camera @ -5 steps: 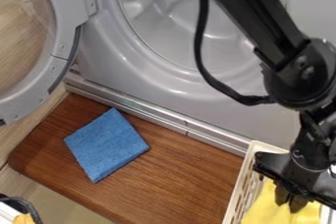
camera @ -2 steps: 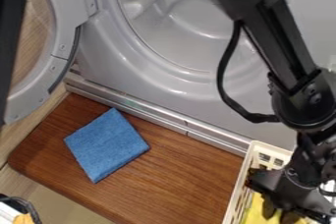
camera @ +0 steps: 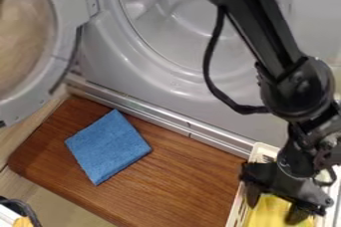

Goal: Put the yellow cloth in the basket

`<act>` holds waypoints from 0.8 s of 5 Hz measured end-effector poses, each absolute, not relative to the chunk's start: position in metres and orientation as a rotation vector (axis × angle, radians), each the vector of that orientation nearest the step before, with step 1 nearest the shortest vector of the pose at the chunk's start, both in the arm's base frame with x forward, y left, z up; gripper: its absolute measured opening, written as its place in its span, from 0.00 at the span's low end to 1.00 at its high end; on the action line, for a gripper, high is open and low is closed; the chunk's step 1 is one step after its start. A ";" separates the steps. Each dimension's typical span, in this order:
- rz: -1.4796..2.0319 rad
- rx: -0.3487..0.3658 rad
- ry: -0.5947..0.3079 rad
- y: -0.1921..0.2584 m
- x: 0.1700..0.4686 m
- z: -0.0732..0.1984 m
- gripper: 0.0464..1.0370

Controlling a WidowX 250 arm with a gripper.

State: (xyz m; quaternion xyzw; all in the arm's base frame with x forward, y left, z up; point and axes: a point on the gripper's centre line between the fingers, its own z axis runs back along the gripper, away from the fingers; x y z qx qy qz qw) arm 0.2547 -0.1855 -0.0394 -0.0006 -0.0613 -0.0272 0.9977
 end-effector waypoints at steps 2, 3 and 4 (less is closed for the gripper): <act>-0.072 -0.026 -0.164 -0.172 0.260 -0.016 0.97; -0.104 -0.097 -0.215 -0.168 0.253 0.004 0.96; -0.149 -0.171 -0.243 -0.161 0.251 0.017 0.96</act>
